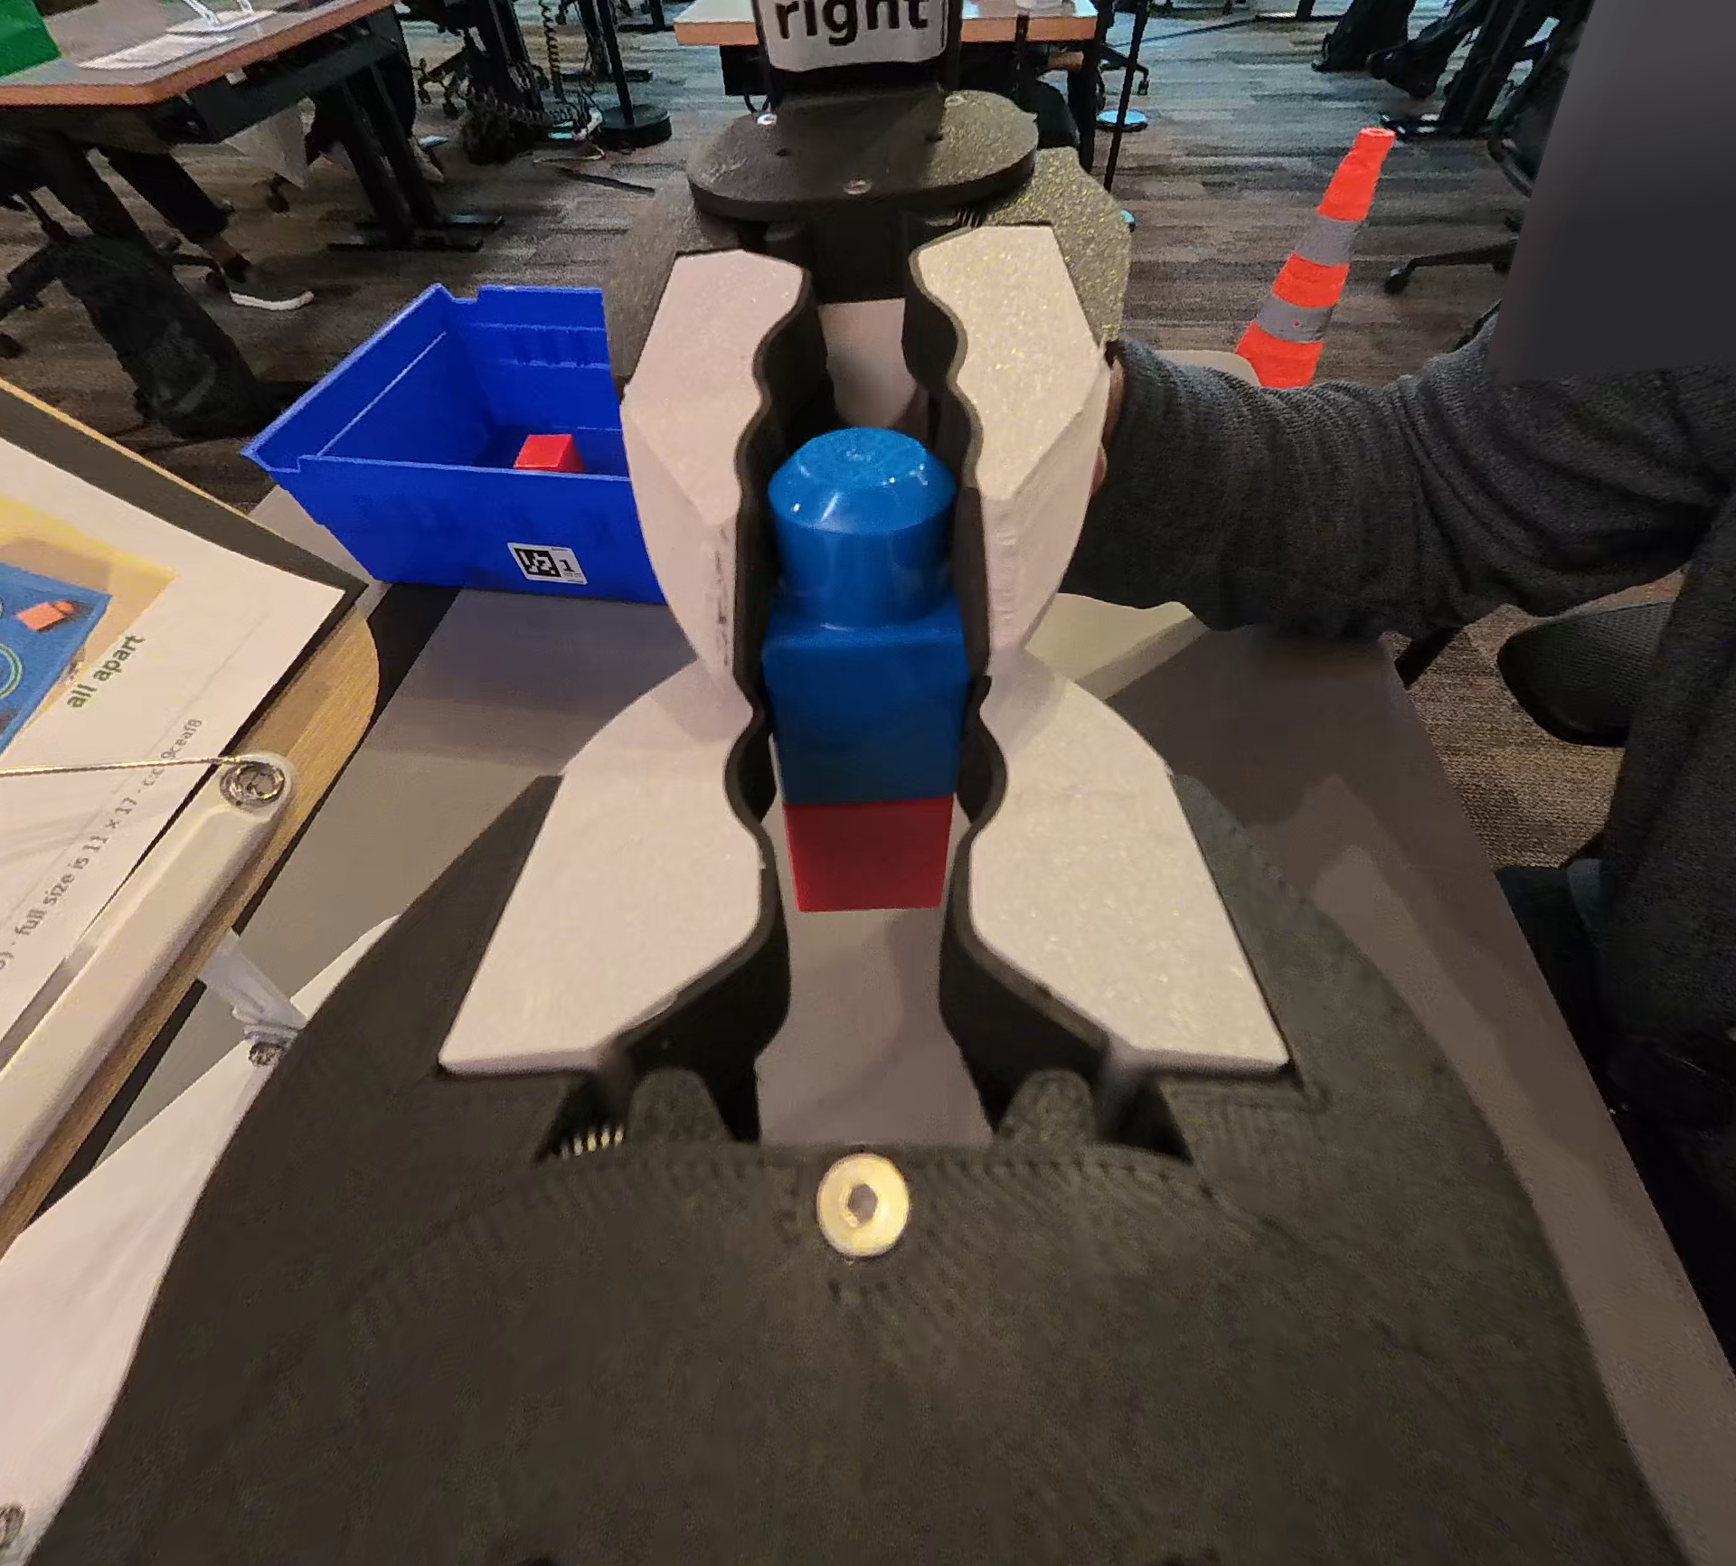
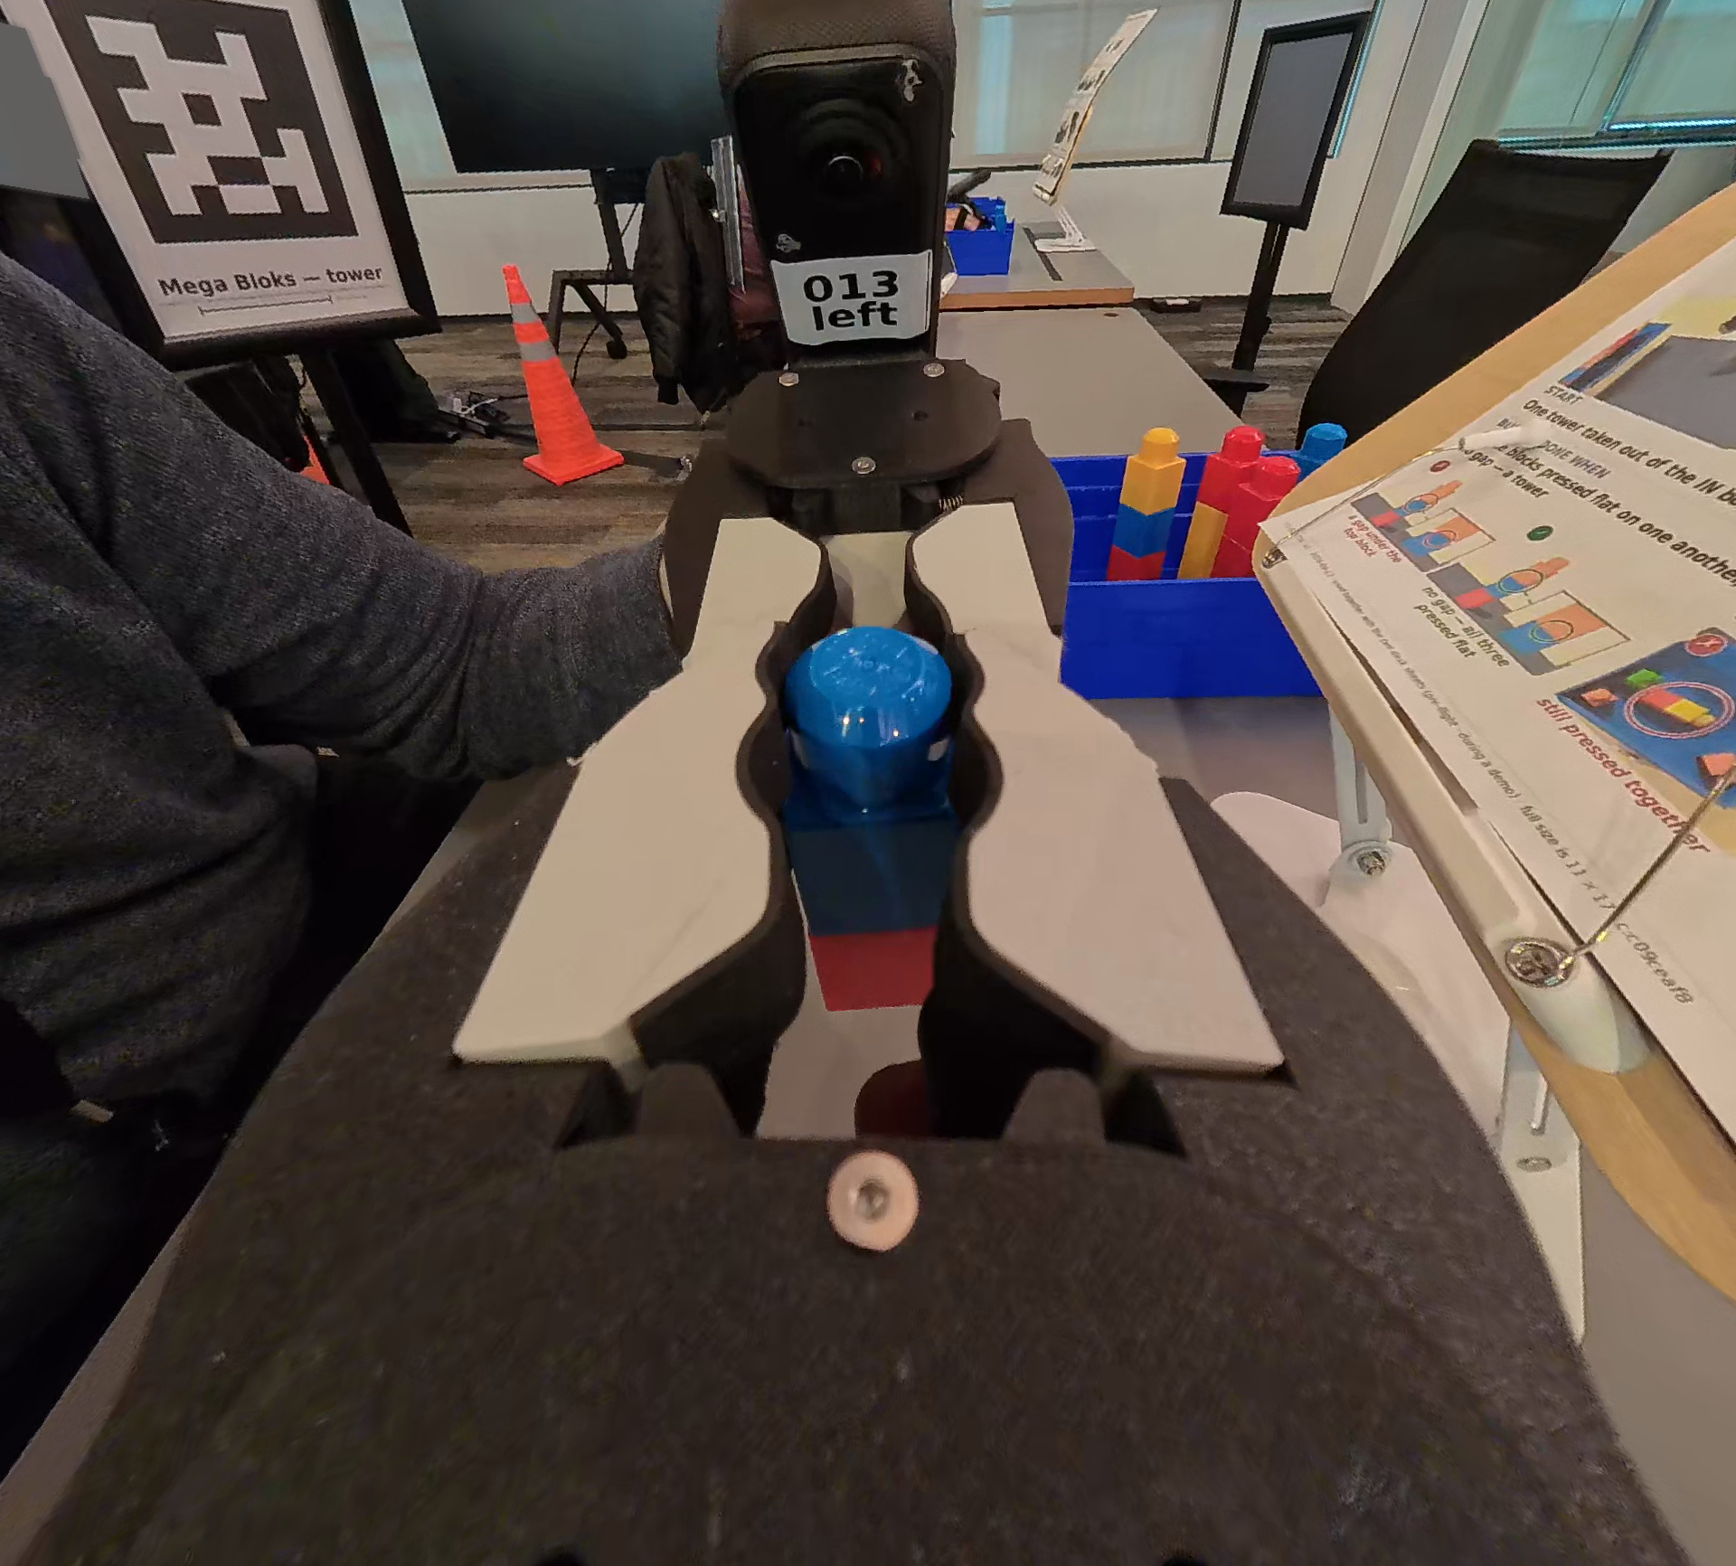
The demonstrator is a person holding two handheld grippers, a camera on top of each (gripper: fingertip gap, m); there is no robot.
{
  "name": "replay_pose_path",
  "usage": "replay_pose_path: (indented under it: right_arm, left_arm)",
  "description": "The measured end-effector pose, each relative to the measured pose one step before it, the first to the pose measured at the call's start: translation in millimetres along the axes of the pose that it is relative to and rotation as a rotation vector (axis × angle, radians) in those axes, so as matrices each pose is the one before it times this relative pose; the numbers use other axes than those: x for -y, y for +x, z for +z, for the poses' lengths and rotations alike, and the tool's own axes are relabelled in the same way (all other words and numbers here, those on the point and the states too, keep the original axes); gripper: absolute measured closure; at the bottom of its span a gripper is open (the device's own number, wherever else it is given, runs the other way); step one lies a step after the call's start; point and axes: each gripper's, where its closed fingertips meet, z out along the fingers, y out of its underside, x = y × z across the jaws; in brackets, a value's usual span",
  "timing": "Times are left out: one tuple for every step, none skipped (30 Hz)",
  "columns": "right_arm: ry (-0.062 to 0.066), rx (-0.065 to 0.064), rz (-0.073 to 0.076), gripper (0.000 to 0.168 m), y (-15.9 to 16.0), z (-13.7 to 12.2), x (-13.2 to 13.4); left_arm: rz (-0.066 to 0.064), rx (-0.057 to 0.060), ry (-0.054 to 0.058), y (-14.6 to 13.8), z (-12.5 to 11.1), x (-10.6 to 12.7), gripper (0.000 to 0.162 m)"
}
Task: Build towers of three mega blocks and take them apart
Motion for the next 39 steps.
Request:
replay_pose_path:
  right_arm:
    - [-0.0001,-0.0036,-0.0025,0.138,0.02,0.08,0.37]
    - [0.0013,-0.0022,-0.0015,0.138,-0.12,0.11,0.46]
    - [0.0018,-0.0008,0.0008,0.138,0.05,0.01,0.42]
    - [0.0014,-0.0017,0.0014,0.138,0.13,-0.01,0.27]
    - [0.0024,-0.0028,-0.001,0.138,0.25,-0.07,0.48]
    - [0.0025,-0.0012,-0.0023,0.138,-0.07,0.02,0.4]
    - [0.0002,0.0002,0.0,0.138,-0.14,0.09,0.23]
    - [0.0043,-0.0024,0.0003,0.139,0.15,-0.25,0.91]
    - [0.0075,-0.0028,-0.0004,0.139,0.1,-0.46,1.49]
    - [0.0038,-0.002,-0.0015,0.139,-0.04,-0.63,1.02]
    - [0.0025,-0.0024,-0.0021,0.139,0.06,-0.71,0.76]
    - [0.0052,-0.0038,-0.0027,0.139,0.11,-0.77,1.4]
    - [0.0097,-0.0024,-0.0036,0.139,-0.25,-0.9,2.16]
    - [0.0084,0.0015,-0.0031,0.139,-0.79,-0.88,2.01]
    - [0.0038,0.0,-0.004,0.139,-0.51,-0.69,1.34]
    - [0.0011,-0.0027,-0.0034,0.139,-0.04,-0.54,0.72]
    - [0.0034,-0.0014,-0.0009,0.139,-0.05,-0.52,0.81]
    - [0.0037,-0.0001,0.0014,0.139,-0.01,-0.34,0.66]
    - [0.0061,-0.0007,0.0011,0.139,0.28,-0.65,0.97]
    - [0.0037,-0.0007,0.0022,0.139,0.38,-0.68,0.56]
    - [0.0037,0.001,0.0013,0.139,0.11,-0.6,0.47]
    - [0.0083,0.0011,0.0022,0.139,-0.04,-0.48,0.87]
    - [0.0074,0.0035,0.0038,0.138,-0.23,-0.11,0.77]
    - [-0.0069,0.0064,0.0019,0.132,-0.68,0.35,-1.1]
    - [-0.0262,-0.0013,-0.0018,0.123,0.18,1.1,-3.56]
    - [-0.0266,-0.007,-0.0096,0.118,0.48,1.13,-3.76]
    - [-0.0154,-0.0071,-0.0132,0.119,0.27,0.88,-2.18]
    - [-0.005,-0.0038,-0.0092,0.121,-0.14,0.77,-0.76]
    - [-0.004,-0.0042,-0.0031,0.126,0.24,0.54,-0.55]
    - [-0.007,-0.0004,-0.001,0.128,0.08,0.42,-1.03]
    - [-0.0115,0.0014,0.0008,0.128,-0.17,-0.02,-1.32]
    - [-0.0094,-0.0026,-0.0026,0.128,0.19,-0.5,-0.49]
    - [0.0011,-0.0042,-0.0056,0.128,-0.07,-0.51,1.21]
    - [0.0033,-0.0021,-0.003,0.128,-0.63,-0.29,1.62]
    - [-0.0031,-0.0046,-0.001,0.128,0.05,-0.12,0.53]
    - [-0.0071,-0.0081,-0.0038,0.128,0.71,0.15,-0.52]
    - [-0.0051,-0.0035,-0.0081,0.129,-0.09,0.23,-0.44]
    - [-0.0001,-0.0011,-0.0085,0.129,-0.68,0.53,0.22]
    - [0.0023,0.0006,-0.0054,0.129,-0.93,0.37,0.9]
  left_arm:
    - [0.0007,0.0,0.0028,-0.02,-0.12,0.37,0.127]
    - [-0.0017,-0.0025,0.0045,0.19,-0.09,0.45,0.127]
    - [-0.0021,-0.0035,0.0047,0.24,0.0,0.5,0.127]
    - [-0.0002,-0.0004,0.0038,-0.19,-0.11,0.26,0.127]
    - [0.0026,0.0016,0.0052,-0.34,-0.1,0.53,0.127]
    - [0.0026,-0.0011,0.0058,0.13,-0.12,0.5,0.127]
    - [0.0018,-0.0042,0.0012,0.46,-0.17,-0.02,0.126]
    - [0.0034,0.0022,-0.0072,-0.46,0.08,-1.48,0.126]
    - [0.0065,0.0177,-0.008,-2.72,0.31,-1.59,0.121]
    - [0.0075,0.0128,-0.0068,-2.14,0.35,-1.55,0.117]
    - [0.0064,-0.0022,-0.0089,-0.02,0.85,-2.14,0.115]
    - [0.0033,-0.0135,-0.0102,1.62,1.73,-2.71,0.11]
    - [-0.0033,-0.0134,-0.014,1.36,2.64,-3.45,0.106]
    - [-0.0051,-0.0104,-0.0225,0.92,3.39,-4.75,0.104]
    - [0.0016,-0.0011,-0.0233,-0.13,3.52,-4.87,0.104]
    - [0.0057,0.0062,-0.0123,-0.85,3.31,-3.2,0.106]
    - [0.0019,-0.0013,0.0004,0.34,2.48,-0.74,0.11]
    - [-0.0007,-0.0081,0.0151,1.34,0.93,1.82,0.117]
    - [-0.0014,-0.0059,0.0159,1.07,0.31,1.97,0.12]
    - [-0.0008,0.005,0.0062,-0.86,0.01,0.95,0.12]
    - [0.002,0.0043,0.0011,-0.48,-0.23,0.47,0.12]
    - [0.0013,0.0074,0.0006,-0.75,-0.45,0.66,0.12]
    - [0.0006,0.0072,-0.0005,-0.61,-0.37,0.69,0.12]
    - [0.0035,0.0038,-0.0035,0.02,-0.05,-0.12,0.12]
    - [-0.0001,0.0003,-0.0019,0.12,0.05,0.15,0.12]
    - [0.001,0.0071,0.0092,-0.83,-0.3,1.48,0.12]
    - [-0.0012,0.0004,0.0125,-0.16,-0.34,1.7,0.12]
    - [-0.0038,-0.0129,-0.0004,1.63,0.15,-0.11,0.12]
    - [0.0061,-0.0005,-0.0081,0.54,0.48,-1.25,0.12]
    - [0.0113,0.0052,-0.0103,0.19,0.68,-1.34,0.12]
    - [0.0018,0.002,-0.011,0.06,0.78,-1.43,0.12]
    - [-0.0038,-0.0021,-0.0018,0.27,0.57,-0.2,0.121]
    - [-0.0036,-0.0022,0.0142,0.05,-0.17,1.89,0.12]
    - [-0.0046,-0.0094,0.0154,1.27,-0.33,2.21,0.12]
    - [-0.0021,0.0017,0.0009,-0.1,-0.11,0.59,0.12]
    - [-0.0012,0.0125,-0.0125,-1.37,0.02,-1.17,0.12]
    - [-0.0002,0.0031,-0.0137,-0.06,0.43,-1.43,0.12]
    - [0.0019,-0.0036,-0.0059,0.88,0.04,-0.65,0.12]
    - [0.0047,-0.0051,0.0037,1.0,-0.4,0.47,0.12]
